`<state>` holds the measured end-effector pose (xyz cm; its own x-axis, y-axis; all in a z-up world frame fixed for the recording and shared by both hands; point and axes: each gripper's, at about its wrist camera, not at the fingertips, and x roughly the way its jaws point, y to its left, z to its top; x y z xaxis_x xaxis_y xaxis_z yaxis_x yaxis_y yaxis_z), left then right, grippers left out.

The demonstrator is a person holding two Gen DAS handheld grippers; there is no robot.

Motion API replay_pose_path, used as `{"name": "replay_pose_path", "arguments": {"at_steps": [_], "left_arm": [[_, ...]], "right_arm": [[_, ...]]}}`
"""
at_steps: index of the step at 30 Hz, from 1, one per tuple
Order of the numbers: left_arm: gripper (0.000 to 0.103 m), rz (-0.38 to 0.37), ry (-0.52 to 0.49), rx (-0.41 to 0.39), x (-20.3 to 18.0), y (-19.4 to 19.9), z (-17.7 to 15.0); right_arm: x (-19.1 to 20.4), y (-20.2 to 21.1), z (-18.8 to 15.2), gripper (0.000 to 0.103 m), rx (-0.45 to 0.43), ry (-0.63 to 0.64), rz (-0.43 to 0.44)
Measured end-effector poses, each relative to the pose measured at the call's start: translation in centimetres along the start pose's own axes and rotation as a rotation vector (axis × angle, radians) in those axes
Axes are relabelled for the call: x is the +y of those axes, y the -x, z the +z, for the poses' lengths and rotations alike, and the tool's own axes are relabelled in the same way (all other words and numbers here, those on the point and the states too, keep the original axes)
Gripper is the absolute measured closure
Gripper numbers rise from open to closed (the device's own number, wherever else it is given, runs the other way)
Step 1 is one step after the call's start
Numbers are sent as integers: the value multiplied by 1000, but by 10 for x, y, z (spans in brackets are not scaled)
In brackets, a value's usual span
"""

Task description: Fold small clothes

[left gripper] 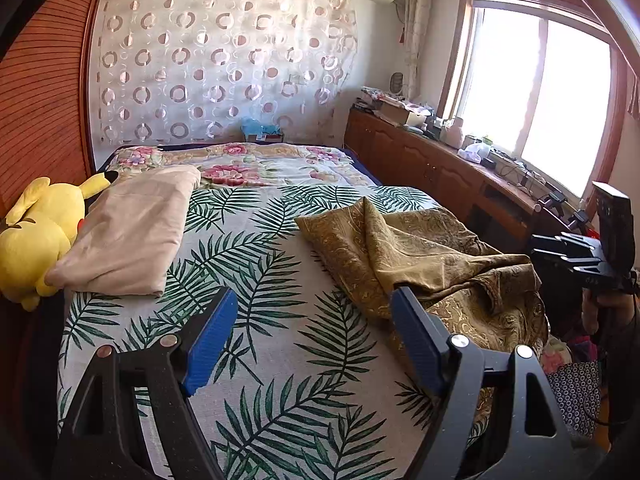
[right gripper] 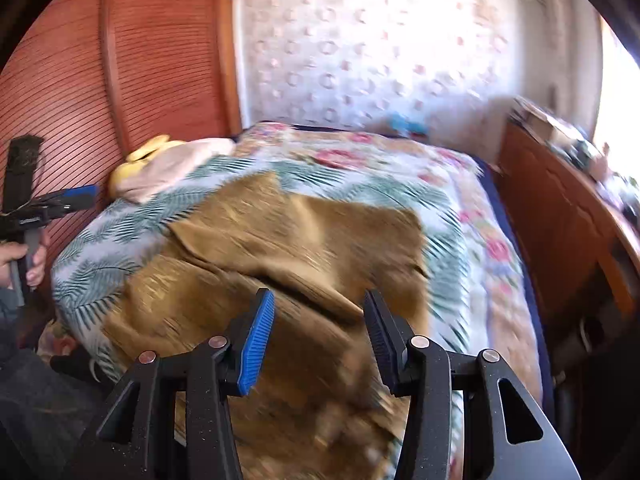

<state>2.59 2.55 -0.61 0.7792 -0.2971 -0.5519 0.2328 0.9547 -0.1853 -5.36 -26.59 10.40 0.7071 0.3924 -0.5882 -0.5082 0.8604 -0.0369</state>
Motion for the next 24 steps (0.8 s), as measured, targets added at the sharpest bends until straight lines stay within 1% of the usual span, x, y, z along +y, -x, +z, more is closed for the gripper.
{"name": "replay_pose_path", "arguments": {"at_steps": [2,5,10,12,15,17,18,19,20,21,23,24], "left_arm": [[23,1,-6,3,-2,0,0],[23,2,-13,4,-4,0,-1],[23,-1,-11,11,-5,-2,-3],[23,-3,-8,16,-5,-3,-5],[23,-6,-5,23,-5,-5,-7],[23,-8,-3,26,-4,-6,-8],[23,-8,0,29,-4,-6,-9],[23,-9,1,31,-4,-7,-9],[23,-10,1,33,-4,-7,-9],[23,-11,2,36,-4,-8,-10],[23,-15,3,41,-5,-10,-11],[23,-17,5,44,-5,-11,-11]], "right_arm": [[16,-17,11,54,-2,49,23],[40,-54,21,54,22,89,91],[74,-121,37,54,97,139,193],[86,-138,39,54,132,181,227],[102,-161,38,54,183,246,222],[104,-177,39,54,204,267,193],[101,-182,40,54,207,259,195],[96,-185,42,58,210,242,205],[91,-188,44,90,209,227,212],[86,-189,46,99,208,220,218],[73,-178,54,99,163,197,214],[66,-170,59,99,131,187,198]]}}
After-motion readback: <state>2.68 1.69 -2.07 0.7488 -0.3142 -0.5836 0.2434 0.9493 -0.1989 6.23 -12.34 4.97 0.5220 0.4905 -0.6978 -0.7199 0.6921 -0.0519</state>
